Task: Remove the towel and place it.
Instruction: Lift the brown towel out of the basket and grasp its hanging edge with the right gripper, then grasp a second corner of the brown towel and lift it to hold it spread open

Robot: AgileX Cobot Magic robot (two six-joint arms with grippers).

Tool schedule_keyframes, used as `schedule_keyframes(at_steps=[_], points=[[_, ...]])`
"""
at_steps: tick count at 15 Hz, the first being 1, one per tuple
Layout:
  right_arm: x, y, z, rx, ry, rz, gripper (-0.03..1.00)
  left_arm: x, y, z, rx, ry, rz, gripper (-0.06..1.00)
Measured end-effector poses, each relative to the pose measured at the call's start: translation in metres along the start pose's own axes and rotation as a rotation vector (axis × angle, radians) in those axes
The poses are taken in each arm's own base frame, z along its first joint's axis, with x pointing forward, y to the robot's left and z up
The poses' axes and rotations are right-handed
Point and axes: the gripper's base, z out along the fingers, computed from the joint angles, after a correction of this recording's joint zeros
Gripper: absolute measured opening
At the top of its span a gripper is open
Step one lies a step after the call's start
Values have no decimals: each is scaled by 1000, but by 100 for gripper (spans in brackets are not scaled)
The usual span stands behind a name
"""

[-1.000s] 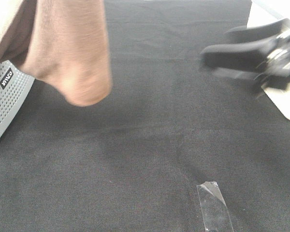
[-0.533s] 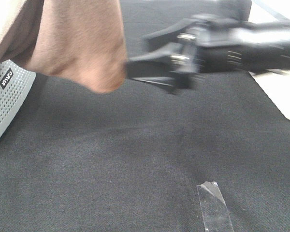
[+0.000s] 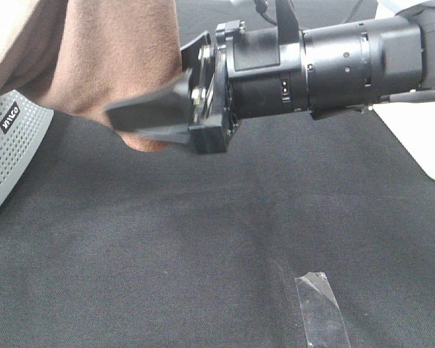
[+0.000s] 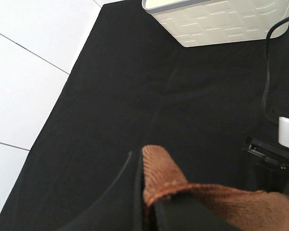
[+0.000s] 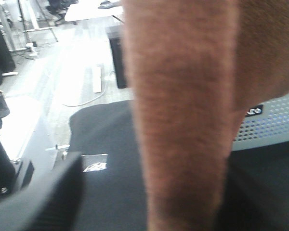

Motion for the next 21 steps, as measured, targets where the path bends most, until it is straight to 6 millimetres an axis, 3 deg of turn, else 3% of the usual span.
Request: schedule_keyframes(at_steps=[3,4,8,12,15,17,19,20,21], points=[[3,-6,0,64,31,34,6,1,-1,0,7,8,-14,0],[3,-6,0,64,31,48,0,1,-1,0,10,13,-14,0],[2,-7,0,73,27,175,0,2,-1,0,12,17,-15,0],[-20,-23,-6,215,256,409,0,11,7,19,52,43,-49,0],[-67,-35,-31,409,469,395,0,26,25,42,43,46,-75,0],[-103,-46,-59,629,608,297,0,31,37,52,32,-3,-87,0],[-153,-58,-85,841,655,172,0,39,54,66,-24,-45,-84,0],[-169,-65,-90,904,646,127,0,44,64,71,-68,-61,-92,0],[-169,-65,-90,904,646,127,0,44,64,71,-68,-61,-92,0]])
